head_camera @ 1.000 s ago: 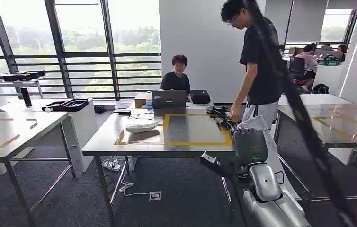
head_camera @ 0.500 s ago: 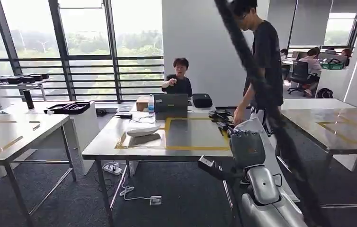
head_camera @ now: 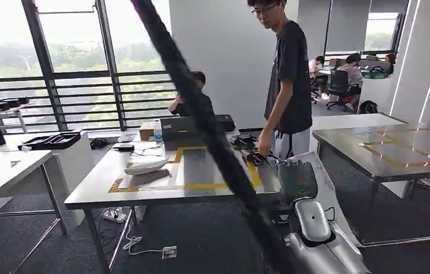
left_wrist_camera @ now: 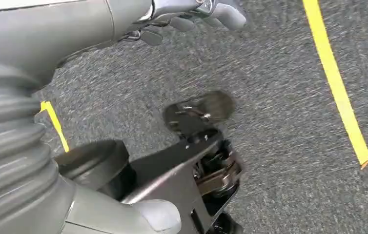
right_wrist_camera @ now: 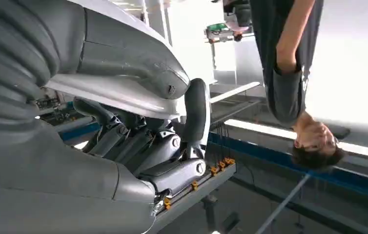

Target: Take the parts from the cabinet and place them on the table.

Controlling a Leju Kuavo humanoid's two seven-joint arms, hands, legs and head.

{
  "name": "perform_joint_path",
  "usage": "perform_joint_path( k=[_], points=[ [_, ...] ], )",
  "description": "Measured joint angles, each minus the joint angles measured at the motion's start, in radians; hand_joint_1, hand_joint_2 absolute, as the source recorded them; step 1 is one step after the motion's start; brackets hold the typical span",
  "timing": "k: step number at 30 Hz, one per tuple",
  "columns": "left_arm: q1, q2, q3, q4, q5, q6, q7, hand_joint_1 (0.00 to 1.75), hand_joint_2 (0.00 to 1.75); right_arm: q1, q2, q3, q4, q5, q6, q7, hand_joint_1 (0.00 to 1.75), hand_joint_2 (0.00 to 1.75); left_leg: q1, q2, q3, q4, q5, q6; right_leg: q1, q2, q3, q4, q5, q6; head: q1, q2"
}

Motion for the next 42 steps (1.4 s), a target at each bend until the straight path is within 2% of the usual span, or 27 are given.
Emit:
perform_joint_path(
  k=[1,2,4,5,7,9,10,11,12,13,15,17,19,20,22,25,26,27,28,30,31,36,37,39,40,41,42],
  points=[
    [0.0,0.0,-0.001,0.0,0.0,0.0,0.001,0.0,1.75,0.0,0.002,0.005,0.003,0.0,0.009,0.007,1.75,1.75,0.0,-0.016,0.013,0.002,-0.004,0.001,0.003,0.006,0.005,-0.004,-0.011,0.007,0.001,0.0],
    [0.0,-0.003,-0.002,0.0,0.0,0.0,0.003,0.0,1.75,-0.001,0.004,0.009,0.003,0.0,0.012,0.011,1.75,1.75,0.0,-0.016,0.018,-0.003,0.002,0.001,0.004,0.007,0.013,-0.011,-0.021,0.01,0.001,0.0],
    [-0.006,-0.006,-0.003,0.0,-0.001,0.0,0.003,0.0,1.75,-0.017,0.007,0.018,0.003,0.0,0.006,0.014,1.75,1.75,0.006,-0.011,0.035,-0.006,-0.007,0.01,0.008,0.007,0.019,0.012,-0.009,0.017,0.002,0.0],
    [-0.007,-0.008,-0.003,0.0,-0.001,0.0,0.003,0.0,1.75,-0.023,0.007,0.019,0.003,0.0,0.0,0.012,1.75,1.75,0.01,-0.011,0.049,-0.009,-0.009,0.013,0.006,-0.007,-0.002,0.049,-0.004,0.02,0.003,0.0],
    [-0.009,-0.008,-0.003,0.0,-0.001,0.0,0.007,0.0,1.75,-0.029,0.01,0.021,0.003,0.0,-0.012,0.002,1.75,1.75,0.012,-0.011,0.064,-0.009,-0.025,0.018,0.007,-0.019,-0.08,0.178,-0.001,0.026,0.004,0.0],
    [-0.006,-0.011,-0.003,0.0,-0.001,0.0,0.011,0.0,1.75,-0.017,0.011,0.021,0.003,0.0,-0.027,-0.011,1.75,1.75,0.012,-0.01,0.085,-0.008,-0.046,0.021,0.005,-0.02,-0.167,0.285,-0.089,0.037,0.005,0.0],
    [-0.005,-0.011,-0.003,0.0,-0.001,0.0,0.013,0.0,1.75,-0.014,0.011,0.021,0.003,0.0,-0.033,-0.017,1.75,1.75,0.013,-0.011,0.097,-0.007,-0.057,0.022,0.005,-0.02,-0.191,0.291,-0.129,0.039,0.006,0.0],
    [-0.005,-0.013,-0.003,0.0,-0.001,0.0,0.016,0.0,1.75,-0.014,0.011,0.021,0.003,0.0,-0.038,-0.023,1.75,1.75,0.014,-0.013,0.111,-0.005,-0.069,0.021,0.004,-0.021,-0.199,0.264,-0.138,0.04,0.006,0.0],
    [-0.005,-0.013,-0.003,0.0,-0.001,0.0,0.018,0.0,1.75,-0.015,0.011,0.022,0.003,0.0,-0.046,-0.033,1.75,1.75,0.014,-0.014,0.126,-0.003,-0.083,0.019,0.004,-0.021,-0.193,0.21,-0.113,0.039,0.006,0.0],
    [-0.005,-0.013,-0.003,0.0,-0.001,0.0,0.018,0.0,1.75,-0.015,0.012,0.024,0.003,0.0,-0.051,-0.042,1.75,1.75,0.014,-0.014,0.142,0.0,-0.096,0.017,0.004,-0.023,-0.177,0.137,-0.051,0.038,0.007,0.0],
    [-0.007,-0.013,-0.003,0.001,-0.001,0.0,0.02,0.0,1.75,-0.016,0.015,0.033,0.005,0.0,-0.066,-0.066,1.75,1.75,0.01,-0.013,0.159,0.009,-0.121,0.007,0.005,-0.033,-0.158,-0.017,0.142,0.034,0.008,0.0],
    [-0.008,-0.013,-0.003,0.001,-0.001,0.0,0.022,0.0,1.75,-0.014,0.028,0.049,0.005,0.002,-0.077,-0.082,1.75,1.75,0.01,-0.014,0.168,0.008,-0.144,-0.007,0.013,-0.032,-0.145,-0.016,0.141,0.015,0.006,0.0],
    [-0.01,-0.013,-0.003,0.0,-0.001,0.0,0.02,0.0,1.75,-0.021,0.036,0.053,0.005,0.002,-0.081,-0.084,1.75,1.75,0.01,-0.014,0.179,0.014,-0.144,-0.017,0.011,-0.03,-0.137,-0.02,0.137,0.0,0.006,0.0],
    [-0.012,-0.012,-0.003,-0.001,-0.001,0.0,0.02,0.0,1.75,-0.025,0.043,0.056,0.003,0.001,-0.085,-0.09,1.75,1.75,0.013,-0.012,0.167,0.03,-0.15,-0.022,0.005,-0.029,-0.126,-0.021,0.136,-0.005,0.006,0.0],
    [-0.018,-0.013,-0.003,0.0,-0.001,-0.003,0.017,0.0,1.75,-0.031,0.057,0.069,0.003,0.001,-0.097,-0.11,1.75,1.75,0.017,-0.009,0.102,0.152,-0.165,-0.034,0.005,-0.027,-0.111,-0.021,0.121,-0.019,0.003,0.0],
    [-0.019,-0.013,-0.003,0.0,-0.001,-0.005,0.018,0.0,1.75,-0.019,0.077,0.083,0.003,0.002,-0.11,-0.133,1.75,1.75,0.022,-0.009,-0.017,0.31,-0.246,-0.042,0.006,-0.025,-0.083,-0.021,0.096,-0.02,0.002,0.0],
    [-0.018,-0.013,-0.003,0.0,-0.001,-0.005,0.018,0.0,1.75,-0.015,0.078,0.087,0.003,0.001,-0.114,-0.138,1.75,1.75,0.024,-0.008,-0.029,0.304,-0.244,-0.044,0.005,-0.024,-0.072,-0.021,0.087,-0.017,0.002,0.0],
    [-0.018,-0.013,-0.003,0.0,-0.001,-0.006,0.018,0.0,1.75,-0.014,0.082,0.091,0.003,0.0,-0.118,-0.145,1.75,1.75,0.026,-0.008,-0.023,0.261,-0.216,-0.044,0.005,-0.024,-0.059,-0.021,0.077,-0.015,0.002,0.0],
    [-0.019,-0.013,-0.003,0.0,-0.001,-0.006,0.018,0.0,1.75,-0.014,0.087,0.092,0.002,0.0,-0.124,-0.152,1.75,1.75,0.027,-0.007,-0.003,0.19,-0.164,-0.042,0.004,-0.024,-0.046,-0.02,0.067,-0.012,0.002,0.0],
    [-0.017,-0.013,-0.003,0.001,-0.001,-0.006,0.018,0.0,1.75,-0.016,0.097,0.093,0.003,-0.003,-0.141,-0.172,1.75,1.75,0.03,-0.004,0.042,0.034,-0.023,-0.042,0.005,-0.024,-0.029,-0.019,0.047,-0.002,0.002,0.0],
    [-0.018,-0.013,-0.003,0.001,-0.001,-0.006,0.018,0.0,1.75,-0.015,0.097,0.093,0.002,-0.003,-0.145,-0.176,1.75,1.75,0.028,-0.002,0.038,0.003,-0.042,-0.032,0.007,-0.022,-0.025,-0.007,0.038,0.004,0.002,0.0],
    [-0.018,-0.014,-0.003,0.001,-0.001,-0.006,0.017,0.0,1.75,-0.011,0.108,0.095,0.0,-0.015,-0.176,-0.228,1.75,1.75,0.031,-0.006,0.065,0.013,-0.05,0.002,0.007,-0.025,-0.023,0.01,-0.001,0.034,0.003,0.0],
    [-0.019,-0.014,-0.003,0.001,-0.001,-0.006,0.018,0.0,1.75,-0.011,0.109,0.095,-0.001,-0.019,-0.185,-0.237,1.75,1.75,0.031,-0.006,0.07,0.013,-0.055,0.008,0.007,-0.027,-0.051,0.064,-0.025,0.038,0.005,0.0],
    [-0.019,-0.014,-0.003,0.001,-0.001,-0.006,0.018,0.0,1.75,-0.001,0.114,0.095,-0.001,-0.019,-0.194,-0.25,1.75,1.75,0.028,-0.006,0.081,0.014,-0.067,0.014,0.007,-0.027,-0.153,0.233,-0.083,0.041,0.005,0.0],
    [-0.018,-0.014,-0.003,0.001,-0.001,-0.006,0.018,0.0,1.75,0.008,0.114,0.095,-0.001,-0.02,-0.198,-0.259,1.75,1.75,0.026,-0.006,0.087,0.014,-0.075,0.016,0.007,-0.027,-0.197,0.295,-0.091,0.04,0.006,0.0],
    [-0.018,-0.014,-0.003,0.001,-0.001,-0.006,0.018,0.0,1.75,0.017,0.114,0.095,-0.001,-0.023,-0.201,-0.267,1.75,1.75,0.024,-0.008,0.096,0.015,-0.083,0.018,0.008,-0.027,-0.224,0.313,-0.074,0.038,0.007,0.0],
    [-0.018,-0.014,-0.003,0.001,-0.001,-0.006,0.018,0.0,1.75,0.023,0.115,0.095,-0.001,-0.027,-0.206,-0.276,1.75,1.75,0.021,-0.011,0.107,0.016,-0.091,0.019,0.011,-0.027,-0.225,0.281,-0.033,0.032,0.007,0.0]
  ],
)
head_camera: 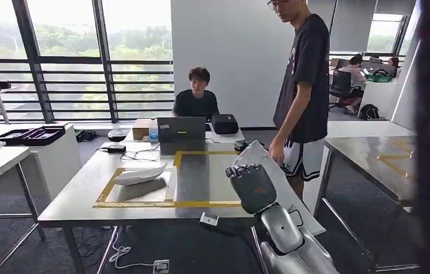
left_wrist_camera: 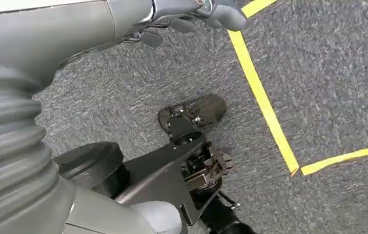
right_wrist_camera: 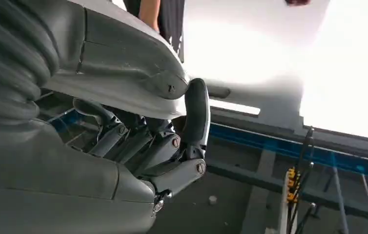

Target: Take the parts from the cabinet and place them on the table.

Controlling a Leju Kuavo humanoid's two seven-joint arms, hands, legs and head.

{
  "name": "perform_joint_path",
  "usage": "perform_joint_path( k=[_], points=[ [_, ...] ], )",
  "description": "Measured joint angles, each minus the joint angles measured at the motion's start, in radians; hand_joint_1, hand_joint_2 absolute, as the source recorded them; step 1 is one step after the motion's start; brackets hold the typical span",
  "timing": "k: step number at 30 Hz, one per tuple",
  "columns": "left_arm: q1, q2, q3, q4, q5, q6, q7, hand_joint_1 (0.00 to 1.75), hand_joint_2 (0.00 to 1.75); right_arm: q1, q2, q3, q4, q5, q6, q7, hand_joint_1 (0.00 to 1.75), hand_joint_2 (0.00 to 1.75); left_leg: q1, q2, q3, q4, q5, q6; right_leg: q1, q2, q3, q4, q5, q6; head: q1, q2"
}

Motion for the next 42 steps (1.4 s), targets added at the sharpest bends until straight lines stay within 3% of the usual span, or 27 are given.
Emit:
perform_joint_path(
  k=[1,3,4,6,7,9,11,13,14,15,16,18,19,20,24,25,28,29,30,31,33,34,35,38,39,40,42],
  points=[
    [0.0,0.0,0.0,0.0,0.0,0.0,0.0,0.0,1.75,0.001,0.0,0.0,0.0,-0.003,-0.004,-0.007,1.75,1.75,-0.004,-0.002,0.013,0.001,-0.01,0.0,0.003,0.0,0.022,-0.073,0.059,-0.008,0.001,0.0],
    [0.0,-0.002,0.0,0.0,0.0,0.0,0.0,0.0,1.75,-0.001,0.001,0.0,-0.004,-0.008,-0.01,-0.021,1.75,1.75,-0.011,-0.004,0.043,0.0,-0.031,-0.001,0.017,0.0,0.09,-0.266,0.177,-0.039,0.002,0.0],
    [0.0,-0.006,0.0,0.002,0.0,-0.001,0.001,0.0,1.75,-0.001,0.003,0.0,-0.004,-0.009,-0.01,-0.021,1.75,1.75,-0.014,-0.004,0.045,-0.001,-0.037,-0.005,0.022,-0.002,0.107,-0.274,0.16,-0.053,-0.001,0.0],
    [-0.007,-0.005,0.0,0.001,0.0,-0.002,0.001,0.0,1.75,-0.004,0.012,0.0,-0.006,-0.01,-0.01,-0.023,1.75,1.75,-0.007,-0.004,0.046,-0.003,-0.044,-0.017,0.029,0.0,0.116,-0.299,0.15,-0.049,-0.007,0.0],
    [-0.006,-0.006,0.0,0.002,0.0,-0.002,0.002,0.0,1.75,-0.004,0.012,0.0,-0.007,-0.01,-0.01,-0.023,1.75,1.75,-0.003,-0.003,0.049,-0.007,-0.046,-0.023,0.028,0.002,0.118,-0.3,0.146,-0.054,-0.001,0.0],
    [-0.004,-0.006,0.0,0.0,0.0,-0.003,0.0,0.0,1.75,-0.002,0.015,0.0,-0.013,-0.01,-0.013,-0.029,1.75,1.75,-0.004,-0.002,0.053,0.0,-0.057,-0.033,0.014,-0.001,0.146,-0.328,0.148,-0.051,0.0,0.0],
    [-0.006,-0.006,0.0,0.0,0.0,-0.003,0.0,0.0,1.75,-0.008,0.022,0.0,-0.013,-0.015,-0.021,-0.046,1.75,1.75,-0.003,0.001,-0.007,0.118,-0.104,-0.047,0.009,-0.001,0.163,-0.332,0.137,-0.059,-0.003,-0.001],
    [-0.003,-0.003,0.0,0.0,0.0,-0.003,-0.002,0.0,1.75,-0.002,0.031,0.001,-0.013,-0.021,-0.026,-0.066,1.75,1.75,0.008,0.001,-0.104,0.272,-0.149,-0.061,0.006,-0.001,0.177,-0.331,0.122,-0.058,-0.005,0.0],
    [0.0,-0.002,0.0,0.0,0.0,-0.003,-0.003,0.0,1.75,0.004,0.034,0.002,-0.013,-0.024,-0.027,-0.073,1.75,1.75,0.012,0.002,-0.138,0.308,-0.143,-0.067,0.003,-0.001,0.185,-0.329,0.114,-0.054,-0.005,0.0],
    [0.002,-0.002,0.0,0.0,0.0,-0.003,-0.004,0.0,1.75,0.008,0.034,0.004,-0.013,-0.026,-0.028,-0.076,1.75,1.75,0.015,0.003,-0.142,0.29,-0.11,-0.071,0.0,0.0,0.194,-0.326,0.106,-0.051,-0.006,0.0],
    [0.002,0.0,0.0,0.0,0.0,-0.003,-0.006,0.0,1.75,0.009,0.037,0.009,-0.013,-0.027,-0.028,-0.077,1.75,1.75,0.019,0.004,-0.126,0.228,-0.056,-0.076,-0.005,0.001,0.203,-0.321,0.096,-0.045,-0.006,0.0],
    [0.002,0.002,0.0,0.0,0.0,-0.003,-0.007,0.0,1.75,0.008,0.042,0.014,-0.015,-0.028,-0.03,-0.078,1.75,1.75,0.027,0.011,-0.056,0.043,0.061,-0.085,-0.013,0.001,0.217,-0.304,0.069,-0.031,-0.007,0.0],
    [0.001,0.002,0.0,0.001,0.0,-0.003,-0.006,0.0,1.75,0.007,0.043,0.017,-0.015,-0.029,-0.031,-0.078,1.75,1.75,0.026,0.011,-0.037,0.017,0.049,-0.089,-0.008,0.002,0.215,-0.295,0.057,-0.022,-0.009,0.0],
    [0.0,0.003,0.0,0.001,0.0,-0.003,-0.006,0.0,1.75,0.007,0.044,0.018,-0.016,-0.029,-0.031,-0.081,1.75,1.75,0.022,0.008,-0.032,0.006,0.037,-0.065,-0.006,0.004,0.211,-0.29,0.053,-0.016,-0.01,-0.001],
    [0.002,0.003,0.001,0.001,0.0,-0.003,-0.007,0.0,1.75,0.008,0.045,0.024,-0.019,-0.029,-0.032,-0.082,1.75,1.75,0.025,0.007,-0.029,0.009,0.024,-0.033,-0.007,0.001,0.216,-0.291,0.034,0.004,-0.005,0.0],
    [0.001,0.003,0.001,0.001,0.0,-0.003,-0.008,0.0,1.75,0.006,0.045,0.024,-0.02,-0.029,-0.032,-0.082,1.75,1.75,0.025,0.007,-0.025,0.009,0.019,-0.026,-0.008,0.0,0.202,-0.257,0.019,0.007,-0.005,0.0],
    [0.0,0.003,0.001,0.001,0.0,-0.003,-0.008,0.0,1.75,0.01,0.046,0.027,-0.02,-0.029,-0.034,-0.085,1.75,1.75,0.021,0.008,-0.016,0.01,0.006,-0.015,-0.008,-0.001,0.056,-0.01,-0.063,0.012,-0.003,0.0],
    [0.001,0.003,0.001,0.001,0.0,-0.003,-0.008,0.0,1.75,0.016,0.046,0.027,-0.02,-0.03,-0.034,-0.088,1.75,1.75,0.02,0.008,-0.011,0.01,0.001,-0.014,-0.008,-0.001,0.02,0.036,-0.062,0.012,-0.003,0.0],
    [0.003,0.004,0.001,0.001,0.0,-0.003,-0.009,0.0,1.75,0.02,0.046,0.028,-0.02,-0.032,-0.036,-0.093,1.75,1.75,0.019,0.006,-0.004,0.01,-0.005,-0.014,-0.007,-0.001,0.005,0.03,-0.033,0.009,-0.002,0.0],
    [0.004,0.004,0.001,0.001,0.0,-0.003,-0.009,0.0,1.75,0.021,0.045,0.028,-0.02,-0.035,-0.038,-0.092,1.75,1.75,0.018,0.004,0.005,0.01,-0.011,-0.015,-0.007,-0.001,0.015,-0.02,0.014,0.005,-0.001,0.0],
    [0.004,0.004,0.001,0.001,0.0,-0.003,-0.01,0.0,1.75,0.015,0.045,0.035,-0.02,-0.044,-0.042,-0.093,1.75,1.75,0.017,0.002,0.029,0.01,-0.026,-0.021,-0.004,-0.001,0.084,-0.207,0.137,-0.01,0.001,0.0],
    [0.004,0.003,0.001,0.002,0.0,-0.003,-0.01,0.0,1.75,0.013,0.045,0.04,-0.02,-0.045,-0.042,-0.095,1.75,1.75,0.018,0.002,0.03,0.009,-0.033,-0.025,0.001,-0.002,0.104,-0.266,0.156,-0.017,0.001,0.0],
    [0.002,0.003,0.001,0.002,0.0,-0.003,-0.01,0.0,1.75,0.009,0.045,0.045,-0.02,-0.046,-0.043,-0.096,1.75,1.75,0.012,0.002,0.031,0.012,-0.037,-0.033,0.007,-0.002,0.121,-0.282,0.141,-0.021,-0.001,-0.001],
    [0.002,0.003,0.001,0.002,0.0,-0.004,-0.01,0.0,1.75,0.008,0.049,0.053,-0.02,-0.047,-0.042,-0.097,1.75,1.75,0.017,0.004,0.039,0.001,-0.041,-0.05,0.012,0.001,0.124,-0.289,0.126,-0.031,-0.003,0.0],
    [0.003,0.003,0.001,0.0,0.0,-0.005,-0.01,0.0,1.75,0.007,0.05,0.053,-0.023,-0.049,-0.042,-0.095,1.75,1.75,0.015,0.005,0.038,0.002,-0.049,-0.056,-0.001,0.001,0.14,-0.301,0.127,-0.035,-0.002,0.001],
    [0.002,0.004,0.001,0.0,0.0,-0.005,-0.011,0.0,1.75,0.004,0.051,0.054,-0.024,-0.05,-0.043,-0.095,1.75,1.75,0.015,0.006,0.036,0.024,-0.056,-0.059,-0.002,0.0,0.149,-0.305,0.124,-0.04,-0.002,0.0],
    [0.0,0.004,0.001,0.0,0.0,-0.005,-0.011,0.0,1.75,-0.002,0.055,0.06,-0.024,-0.053,-0.042,-0.092,1.75,1.75,0.017,0.007,-0.033,0.154,-0.109,-0.065,-0.003,-0.001,0.161,-0.305,0.114,-0.051,-0.005,0.0]
  ],
)
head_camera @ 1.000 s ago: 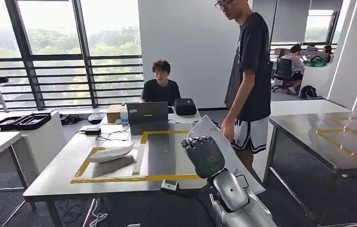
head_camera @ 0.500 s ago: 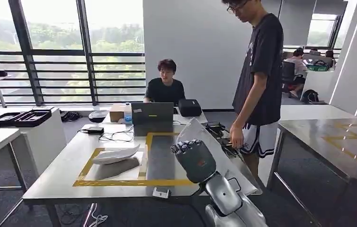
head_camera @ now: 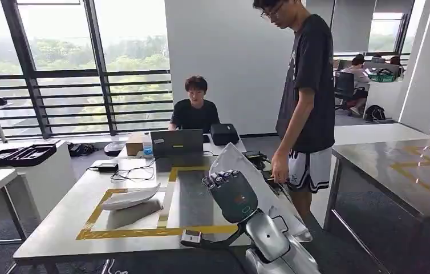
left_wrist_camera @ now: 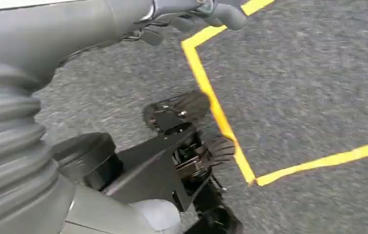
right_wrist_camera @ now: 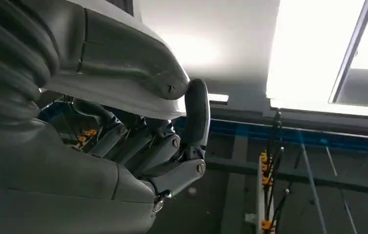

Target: Take the parts from the cabinet and place them on the table.

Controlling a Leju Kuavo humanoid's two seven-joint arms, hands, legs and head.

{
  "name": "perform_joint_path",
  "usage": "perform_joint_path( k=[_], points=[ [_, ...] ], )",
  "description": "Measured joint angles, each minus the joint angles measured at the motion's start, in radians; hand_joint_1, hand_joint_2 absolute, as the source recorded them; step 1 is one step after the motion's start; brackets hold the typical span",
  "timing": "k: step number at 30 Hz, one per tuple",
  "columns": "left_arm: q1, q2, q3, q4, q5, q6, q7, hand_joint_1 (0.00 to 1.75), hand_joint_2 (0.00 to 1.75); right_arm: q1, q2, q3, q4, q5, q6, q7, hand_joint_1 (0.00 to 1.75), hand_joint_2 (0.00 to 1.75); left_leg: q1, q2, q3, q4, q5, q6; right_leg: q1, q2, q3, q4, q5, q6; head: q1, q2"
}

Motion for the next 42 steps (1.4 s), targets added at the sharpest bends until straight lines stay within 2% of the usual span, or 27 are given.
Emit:
perform_joint_path(
  k=[2,3,4,6,7,8,12,14,17,18,20,22,23,24,27,28,30,32,34,35,36,37,38,39,40,41,42],
  points=[
    [0.003,0.001,0.0,0.0,0.0,0.0,0.002,0.0,1.75,0.005,0.001,0.009,0.0,0.0,0.002,0.0,1.75,1.75,0.0,0.0,-0.095,0.146,-0.038,-0.005,0.002,0.001,0.009,0.001,-0.011,-0.001,-0.001,0.0],
    [0.006,0.001,0.0,0.0,0.0,0.0,0.002,0.0,1.75,0.009,0.001,0.01,0.0,0.0,0.002,0.0,1.75,1.75,0.0,0.0,-0.116,0.158,-0.021,-0.005,0.002,0.002,0.015,0.002,-0.018,0.0,-0.001,0.0],
    [0.008,0.001,0.0,0.0,0.0,0.0,0.003,0.0,1.75,0.01,0.001,0.011,0.0,0.0,0.003,0.002,1.75,1.75,0.0,0.0,-0.109,0.125,0.017,-0.004,0.002,0.003,0.023,0.003,-0.025,0.002,-0.001,0.0],
    [0.008,0.002,0.0,0.0,0.0,0.0,0.003,0.0,1.75,0.008,0.001,0.012,0.0,-0.002,0.003,0.008,1.75,1.75,0.0,0.001,-0.039,-0.05,0.132,0.002,0.001,0.004,0.045,0.008,-0.044,0.008,-0.002,0.0],
    [0.008,0.003,0.0,0.0,0.0,0.0,0.003,0.0,1.75,0.008,0.001,0.013,0.0,-0.003,0.003,0.008,1.75,1.75,0.0,0.004,-0.01,-0.127,0.156,0.005,0.001,0.003,0.05,0.009,-0.055,0.014,-0.002,0.0],
    [0.007,0.003,0.0,0.0,0.0,0.0,0.004,0.0,1.75,0.005,0.001,0.014,0.0,-0.003,0.003,0.008,1.75,1.75,-0.007,0.003,0.016,-0.145,0.13,0.008,0.009,0.005,0.05,0.014,-0.062,0.022,-0.002,0.0],
    [0.009,0.003,0.0,0.0,0.0,-0.001,0.005,0.0,1.75,0.005,0.001,0.016,0.0,-0.005,0.003,0.009,1.75,1.75,-0.004,-0.002,0.021,-0.148,0.12,0.039,0.007,0.006,0.051,0.022,-0.059,0.038,0.001,0.0],
    [0.008,0.003,0.0,-0.001,0.0,-0.001,0.004,0.0,1.75,0.0,0.001,0.018,-0.002,-0.008,0.001,0.009,1.75,1.75,-0.002,-0.001,0.034,-0.153,0.11,0.051,0.005,0.001,0.002,0.11,-0.067,0.046,0.004,0.0],
    [0.01,0.003,0.0,-0.001,0.0,-0.002,0.003,0.0,1.75,0.008,0.0,0.021,-0.001,-0.01,0.002,0.01,1.75,1.75,-0.003,-0.001,0.054,-0.153,0.087,0.057,0.005,0.001,-0.142,0.317,-0.143,0.056,0.005,0.0],
    [0.011,0.004,0.0,-0.001,0.0,-0.002,0.004,0.0,1.75,0.013,-0.001,0.022,-0.001,-0.01,0.003,0.01,1.75,1.75,-0.004,-0.002,0.064,-0.153,0.076,0.057,0.005,0.001,-0.17,0.333,-0.144,0.056,0.005,0.0],
    [0.013,0.004,0.0,-0.001,0.0,-0.002,0.005,0.0,1.75,0.017,-0.005,0.024,-0.001,-0.01,0.003,0.012,1.75,1.75,-0.007,-0.005,0.088,-0.153,0.057,0.055,0.005,0.001,-0.166,0.253,-0.079,0.048,0.006,0.0],
    [0.014,0.004,0.0,-0.001,-0.001,-0.003,0.007,0.0,1.75,0.015,-0.006,0.026,-0.001,-0.01,0.001,0.012,1.75,1.75,-0.011,-0.004,0.121,-0.154,0.033,0.052,0.009,-0.001,-0.102,0.059,0.052,0.031,0.007,0.0],
    [0.013,0.002,0.0,0.001,-0.002,-0.004,0.007,0.0,1.75,0.017,-0.008,0.026,-0.001,-0.01,0.001,0.012,1.75,1.75,-0.013,-0.004,0.134,-0.151,0.021,0.047,0.018,-0.004,-0.092,0.008,0.08,0.023,0.007,0.0],
    [0.011,0.002,0.0,0.0,-0.002,-0.004,0.009,0.0,1.75,0.015,-0.009,0.028,-0.001,-0.01,0.002,0.011,1.75,1.75,-0.012,-0.008,0.132,-0.159,0.011,0.04,0.022,-0.004,-0.083,0.013,0.027,0.023,0.005,0.0],
    [0.01,0.0,0.0,-0.001,-0.003,-0.004,0.01,0.0,1.75,0.01,-0.01,0.032,-0.002,-0.012,0.0,0.015,1.75,1.75,-0.008,-0.001,0.171,-0.144,0.016,0.021,0.024,0.002,-0.042,-0.006,0.02,0.009,0.006,0.0],
    [0.009,0.0,0.0,-0.002,-0.003,-0.004,0.01,0.0,1.75,0.007,-0.008,0.033,-0.005,-0.012,0.0,0.015,1.75,1.75,-0.007,0.0,0.152,-0.105,0.02,0.018,0.019,0.003,-0.016,-0.01,0.018,0.001,0.007,0.001],
    [0.005,0.0,0.0,-0.001,-0.003,-0.004,0.01,0.0,1.75,0.0,-0.005,0.035,-0.005,-0.012,-0.001,0.015,1.75,1.75,-0.006,0.0,0.058,0.043,0.047,0.008,0.016,0.002,0.018,-0.009,-0.009,-0.011,0.002,-0.001],
    [0.007,0.0,0.0,-0.001,-0.003,-0.004,0.011,0.0,1.75,0.007,-0.005,0.037,-0.005,-0.013,0.0,0.011,1.75,1.75,-0.005,0.0,-0.044,0.137,-0.024,0.0,0.016,0.003,0.051,-0.009,-0.04,-0.012,0.002,0.0],
    [0.014,0.0,0.0,-0.001,-0.003,-0.004,0.012,0.0,1.75,0.014,-0.005,0.037,-0.005,-0.014,0.0,0.008,1.75,1.75,-0.005,0.001,-0.103,0.129,-0.095,-0.005,0.013,0.006,0.089,-0.009,-0.073,-0.01,0.002,0.0],
    [0.016,0.001,0.0,-0.001,-0.003,-0.004,0.011,0.0,1.75,0.015,-0.005,0.039,-0.005,-0.015,0.002,0.008,1.75,1.75,-0.004,0.001,-0.115,0.086,-0.099,-0.005,0.01,0.008,0.115,-0.009,-0.094,-0.006,0.001,0.0],
    [0.016,0.002,0.0,-0.002,-0.003,-0.004,0.01,0.0,1.75,0.014,-0.005,0.04,-0.005,-0.015,0.003,0.008,1.75,1.75,-0.004,0.002,-0.114,0.023,-0.063,-0.007,0.006,0.008,0.142,-0.009,-0.115,-0.001,0.002,0.0],
    [0.017,0.002,0.0,-0.001,-0.003,-0.004,0.01,0.0,1.75,0.014,-0.003,0.04,-0.005,-0.015,0.003,0.007,1.75,1.75,-0.003,0.006,-0.112,-0.049,0.032,-0.008,0.002,0.008,0.164,-0.009,-0.136,0.004,0.001,0.0],
    [0.023,0.001,0.0,0.002,-0.003,-0.004,0.01,0.0,1.75,0.013,-0.003,0.041,-0.004,-0.018,0.004,0.006,1.75,1.75,-0.001,0.015,-0.111,-0.132,0.195,-0.009,0.005,0.008,0.178,-0.009,-0.156,0.01,0.0,0.0],
    [0.021,0.002,0.0,0.003,-0.003,-0.004,0.01,0.0,1.75,0.015,0.003,0.042,-0.004,-0.021,0.006,0.004,1.75,1.75,0.0,0.031,-0.108,-0.16,0.233,0.001,0.01,0.012,0.198,-0.009,-0.178,0.014,-0.003,0.0],
    [0.022,0.003,0.0,0.002,-0.003,-0.004,0.009,0.0,1.75,0.014,0.002,0.042,-0.004,-0.021,0.008,0.005,1.75,1.75,-0.005,0.027,-0.09,-0.154,0.225,0.008,0.011,0.01,0.217,-0.026,-0.199,0.021,0.001,0.0],
    [0.021,0.002,0.0,0.002,-0.003,-0.004,0.009,0.0,1.75,0.014,0.002,0.043,-0.005,-0.023,0.007,0.006,1.75,1.75,0.002,0.02,-0.077,-0.156,0.226,0.018,0.014,0.009,0.25,-0.022,-0.189,0.028,0.0,0.0],
    [0.018,-0.001,0.0,0.003,-0.003,-0.004,0.006,0.0,1.75,0.011,0.002,0.044,-0.005,-0.024,0.006,0.006,1.75,1.75,0.004,0.018,-0.063,-0.157,0.222,0.026,0.017,0.009,0.234,0.004,-0.162,0.03,0.002,0.0]
  ],
)
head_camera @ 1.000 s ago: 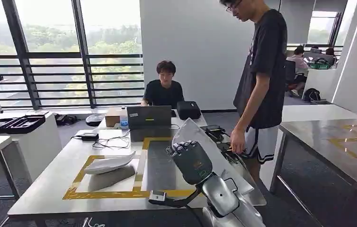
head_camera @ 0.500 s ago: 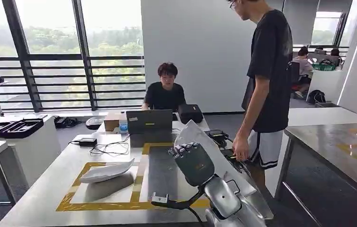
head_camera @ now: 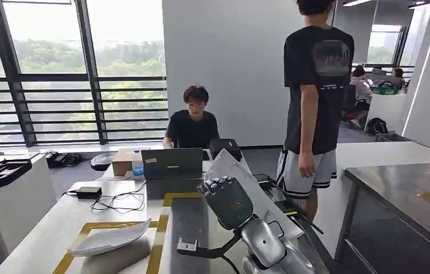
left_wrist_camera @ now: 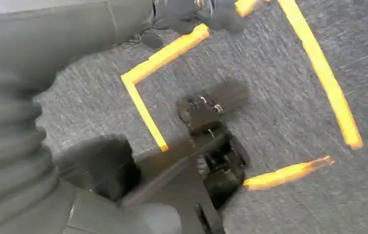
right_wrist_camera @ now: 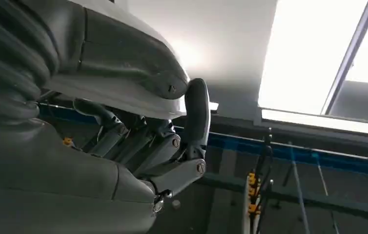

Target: Take the parts from the cabinet and place them on the table.

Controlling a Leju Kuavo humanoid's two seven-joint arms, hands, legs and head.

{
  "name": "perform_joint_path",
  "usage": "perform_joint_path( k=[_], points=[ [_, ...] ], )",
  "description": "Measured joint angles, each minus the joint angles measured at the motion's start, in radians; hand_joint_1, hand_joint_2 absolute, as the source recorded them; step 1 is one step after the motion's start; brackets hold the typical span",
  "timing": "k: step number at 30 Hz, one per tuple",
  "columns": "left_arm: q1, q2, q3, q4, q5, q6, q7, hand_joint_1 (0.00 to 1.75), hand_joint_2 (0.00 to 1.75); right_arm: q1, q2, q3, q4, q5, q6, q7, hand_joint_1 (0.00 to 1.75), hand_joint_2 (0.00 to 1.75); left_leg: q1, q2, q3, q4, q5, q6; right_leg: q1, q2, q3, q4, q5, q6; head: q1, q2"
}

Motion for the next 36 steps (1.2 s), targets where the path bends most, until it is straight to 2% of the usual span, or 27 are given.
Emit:
perform_joint_path(
  k=[2,3,6,7,8,9,11,12,13,14,15,16,17,18,20,21,22,23,25,26,27,28,29,30,31,33,36],
  points=[
    [-0.004,-0.001,0.0,-0.001,0.0,0.0,-0.008,0.0,1.75,-0.007,0.0,0.001,0.0,-0.002,0.0,-0.002,1.75,1.75,0.002,-0.004,0.019,-0.002,-0.017,0.016,-0.007,-0.003,-0.079,0.135,0.052,0.01,0.001,0.0],
    [-0.005,0.0,0.0,-0.001,0.0,0.0,-0.011,0.0,1.75,-0.009,0.0,0.002,0.0,-0.003,0.0,-0.002,1.75,1.75,0.001,-0.005,0.023,-0.002,-0.026,0.02,-0.008,-0.005,-0.128,0.19,0.041,0.018,0.003,0.0],
    [-0.005,0.001,0.0,-0.002,0.0,0.001,-0.014,0.0,1.75,-0.004,0.0,0.005,0.0,-0.003,-0.001,-0.002,1.75,1.75,-0.005,-0.012,0.038,0.0,-0.051,0.028,-0.01,-0.008,-0.246,0.277,-0.118,0.026,0.004,0.0],
    [-0.004,0.001,0.0,-0.002,0.0,0.002,-0.014,0.0,1.75,0.0,0.0,0.006,0.0,-0.003,-0.001,-0.002,1.75,1.75,-0.007,-0.015,0.049,0.001,-0.059,0.029,-0.009,-0.008,-0.261,0.264,-0.124,0.022,0.006,0.0],
    [-0.004,0.001,0.0,-0.002,0.0,0.002,-0.015,0.0,1.75,0.003,-0.004,0.006,0.0,-0.004,-0.001,-0.002,1.75,1.75,-0.01,-0.018,0.063,0.0,-0.069,0.03,-0.006,-0.008,-0.261,0.223,-0.093,0.016,0.005,0.0],
    [-0.004,0.001,0.0,-0.002,0.0,0.002,-0.015,0.0,1.75,0.003,-0.005,0.007,0.0,-0.004,-0.001,-0.002,1.75,1.75,-0.015,-0.019,0.075,0.001,-0.078,0.031,-0.002,-0.008,-0.25,0.154,-0.031,0.005,0.007,0.0],
    [-0.004,-0.003,0.0,0.0,0.0,0.003,-0.015,0.0,1.75,-0.002,-0.005,0.01,0.0,-0.004,-0.002,-0.002,1.75,1.75,-0.017,-0.019,0.089,-0.002,-0.089,0.033,0.018,-0.009,-0.218,0.003,0.124,-0.043,0.006,0.0],
    [-0.006,-0.006,0.0,0.001,0.0,0.004,-0.014,0.0,1.75,-0.004,-0.005,0.011,0.0,-0.005,-0.004,-0.001,1.75,1.75,-0.02,-0.022,0.097,-0.001,-0.093,0.027,0.024,0.003,-0.221,0.001,0.129,-0.053,-0.001,0.0],
    [-0.009,-0.006,0.0,0.0,0.002,0.005,-0.016,0.0,1.75,-0.01,-0.006,0.012,0.0,-0.004,-0.003,-0.001,1.75,1.75,-0.013,-0.024,0.098,-0.007,-0.095,0.018,0.027,0.007,-0.214,-0.014,0.13,-0.049,0.005,0.0],
    [-0.008,-0.007,0.0,-0.002,0.002,0.005,-0.016,0.0,1.75,-0.012,-0.006,0.012,0.0,-0.005,-0.003,-0.001,1.75,1.75,-0.011,-0.026,0.107,-0.006,-0.083,0.011,0.031,0.006,-0.207,-0.031,0.138,-0.056,0.008,0.0],
    [-0.005,-0.007,0.0,-0.001,0.002,0.005,-0.016,0.0,1.75,-0.013,-0.004,0.013,0.0,-0.004,-0.004,-0.001,1.75,1.75,-0.012,-0.025,0.102,0.008,-0.06,0.0,0.031,0.006,-0.197,-0.046,0.147,-0.063,0.005,0.0],
    [-0.004,-0.008,0.0,-0.001,0.002,0.005,-0.016,0.0,1.75,-0.013,-0.004,0.014,0.0,-0.004,-0.004,-0.002,1.75,1.75,-0.015,-0.025,0.098,0.006,-0.066,-0.004,0.022,0.005,-0.173,-0.057,0.158,-0.064,0.006,0.0],
    [-0.005,-0.006,0.0,-0.001,0.002,0.005,-0.016,0.0,1.75,-0.014,-0.004,0.015,0.0,-0.004,-0.004,-0.002,1.75,1.75,-0.014,-0.024,0.094,0.014,-0.083,-0.006,0.018,0.001,-0.167,-0.064,0.164,-0.059,0.007,0.0],
    [-0.007,-0.007,0.0,-0.001,0.002,0.005,-0.016,0.0,1.75,-0.016,-0.004,0.015,0.0,-0.005,-0.003,-0.001,1.75,1.75,-0.014,-0.023,0.075,0.052,-0.121,-0.015,0.013,-0.001,-0.166,-0.063,0.163,-0.06,0.004,0.0],
    [-0.006,-0.004,0.0,-0.002,0.002,0.005,-0.016,0.0,1.75,-0.013,-0.004,0.016,0.0,-0.004,-0.003,-0.002,1.75,1.75,-0.007,-0.022,0.007,0.191,-0.189,-0.019,0.01,-0.001,-0.167,-0.061,0.162,-0.059,0.003,0.0],
    [-0.004,-0.002,0.0,-0.002,0.002,0.006,-0.016,0.0,1.75,-0.009,-0.004,0.016,0.0,-0.004,-0.003,-0.002,1.75,1.75,-0.004,-0.022,-0.028,0.252,-0.209,-0.025,0.007,-0.001,-0.168,-0.059,0.159,-0.056,0.004,0.0],
    [-0.003,-0.002,0.0,-0.002,0.002,0.006,-0.016,0.0,1.75,-0.005,-0.004,0.016,0.0,-0.004,-0.003,-0.002,1.75,1.75,0.0,-0.021,-0.043,0.271,-0.206,-0.03,0.004,0.0,-0.169,-0.055,0.156,-0.051,0.003,0.0],
    [-0.002,0.002,0.0,-0.002,0.002,0.006,-0.016,0.0,1.75,-0.002,-0.004,0.017,0.0,-0.004,-0.003,-0.002,1.75,1.75,0.003,-0.019,-0.034,0.246,-0.182,-0.033,0.0,0.0,-0.169,-0.049,0.151,-0.046,0.003,0.0],
    [-0.003,0.005,0.0,-0.003,0.002,0.006,-0.016,0.0,1.75,-0.003,-0.004,0.017,0.0,-0.004,-0.003,-0.001,1.75,1.75,0.01,-0.018,0.025,0.115,-0.099,-0.045,-0.012,0.001,-0.168,-0.03,0.134,-0.031,0.003,0.0],
    [-0.003,0.005,0.0,-0.003,0.002,0.007,-0.016,0.0,1.75,-0.004,-0.004,0.017,0.0,-0.004,-0.003,0.0,1.75,1.75,0.017,-0.018,0.066,0.014,-0.06,-0.066,-0.018,0.0,-0.171,-0.01,0.118,-0.019,0.003,0.0],
    [-0.004,-0.001,0.0,0.0,0.002,0.008,-0.015,0.0,1.75,-0.005,-0.004,0.018,0.0,-0.005,-0.004,0.001,1.75,1.75,0.01,-0.028,0.061,0.014,-0.103,-0.07,-0.017,0.001,-0.178,0.0,0.113,-0.011,-0.001,0.0],
    [-0.008,0.001,0.0,-0.002,0.002,0.01,-0.01,0.0,1.75,-0.006,-0.004,0.018,0.0,-0.005,-0.003,0.002,1.75,1.75,0.01,-0.02,0.066,0.023,-0.122,-0.035,-0.013,0.002,-0.192,0.006,0.11,-0.006,0.002,0.0],
    [-0.005,0.002,0.0,-0.002,0.002,0.01,-0.01,0.0,1.75,-0.003,-0.004,0.019,0.0,-0.004,-0.003,0.002,1.75,1.75,0.01,-0.022,0.059,0.024,-0.102,-0.021,-0.012,0.002,-0.201,0.009,0.095,-0.001,0.002,0.001],
    [-0.003,0.002,0.0,-0.002,0.002,0.01,-0.011,0.0,1.75,0.0,-0.004,0.019,0.0,-0.006,-0.003,0.002,1.75,1.75,0.01,-0.021,0.056,0.026,-0.11,-0.008,-0.009,0.003,-0.196,0.029,0.106,0.008,0.003,0.0],
    [-0.003,0.0,0.0,-0.002,0.001,0.008,-0.013,0.0,1.75,0.0,-0.004,0.02,0.0,-0.006,-0.003,0.002,1.75,1.75,0.011,-0.023,0.065,0.029,-0.117,0.002,-0.011,0.003,-0.195,0.031,0.098,0.009,0.003,0.0],
    [-0.003,0.0,0.0,-0.002,-0.002,0.008,-0.017,0.0,1.75,-0.003,-0.006,0.021,0.0,-0.008,-0.004,0.002,1.75,1.75,0.009,-0.021,0.082,0.027,-0.126,0.016,-0.016,-0.004,-0.225,0.078,0.084,0.017,0.005,0.0],
    [-0.005,0.0,0.0,-0.002,-0.006,0.008,-0.017,0.0,1.75,-0.001,-0.008,0.022,0.0,-0.01,-0.003,-0.001,1.75,1.75,0.005,-0.018,0.102,0.027,-0.144,0.021,-0.018,-0.008,-0.371,0.293,0.013,0.026,0.007,0.0]
  ],
)
